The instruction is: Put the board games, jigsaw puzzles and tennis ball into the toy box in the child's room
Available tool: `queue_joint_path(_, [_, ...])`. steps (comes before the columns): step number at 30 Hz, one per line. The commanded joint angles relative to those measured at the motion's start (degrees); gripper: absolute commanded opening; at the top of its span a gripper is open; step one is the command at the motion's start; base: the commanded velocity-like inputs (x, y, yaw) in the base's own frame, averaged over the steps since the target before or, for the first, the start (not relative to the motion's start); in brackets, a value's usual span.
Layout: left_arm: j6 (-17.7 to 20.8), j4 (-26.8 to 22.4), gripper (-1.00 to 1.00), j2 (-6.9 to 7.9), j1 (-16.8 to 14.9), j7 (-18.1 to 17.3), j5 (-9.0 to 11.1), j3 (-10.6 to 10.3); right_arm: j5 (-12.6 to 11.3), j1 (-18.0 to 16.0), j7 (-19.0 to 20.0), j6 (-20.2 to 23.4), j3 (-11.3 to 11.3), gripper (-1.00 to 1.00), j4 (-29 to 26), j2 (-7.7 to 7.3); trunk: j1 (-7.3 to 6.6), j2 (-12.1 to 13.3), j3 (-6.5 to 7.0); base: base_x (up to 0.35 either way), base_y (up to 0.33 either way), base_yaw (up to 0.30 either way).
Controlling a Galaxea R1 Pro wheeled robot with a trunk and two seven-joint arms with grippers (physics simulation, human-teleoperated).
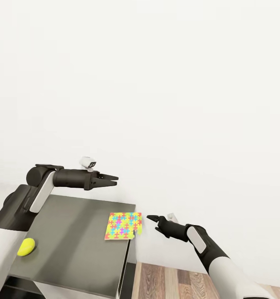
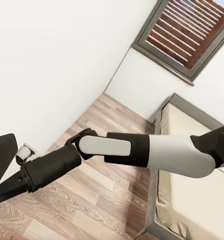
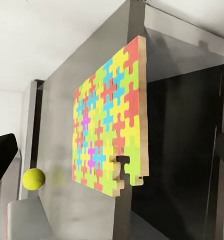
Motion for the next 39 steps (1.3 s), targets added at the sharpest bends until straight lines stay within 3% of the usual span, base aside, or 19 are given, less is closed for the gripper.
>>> queue_joint_path(1, [0.41,0.01,1.00,0.05,-0.05,-0.06,0.17,-0.09,-0.25,-0.03,-0.05,0.33,-0.05,1.00,-0.03,-0.01,0.00,-0.04,-0.06,0.000,0.000,0.011])
queue_joint_path(13, [0.41,0.01,1.00,0.05,-0.02,-0.50,0.29,0.08,-0.33,-0.03,-0.04,0.33,-0.13,1.00,-0.03,-0.32,0.00,-0.04,-0.06,0.000,0.000,0.002])
queue_joint_path(39, [0.41,0.01,1.00,0.24,-0.10,-0.58,0.26,0.48,-0.25,-0.01,-0.04,0.33,0.03,1.00,-0.03,-0.13,5.71,-10.47,-4.72,0.000,0.000,0.000])
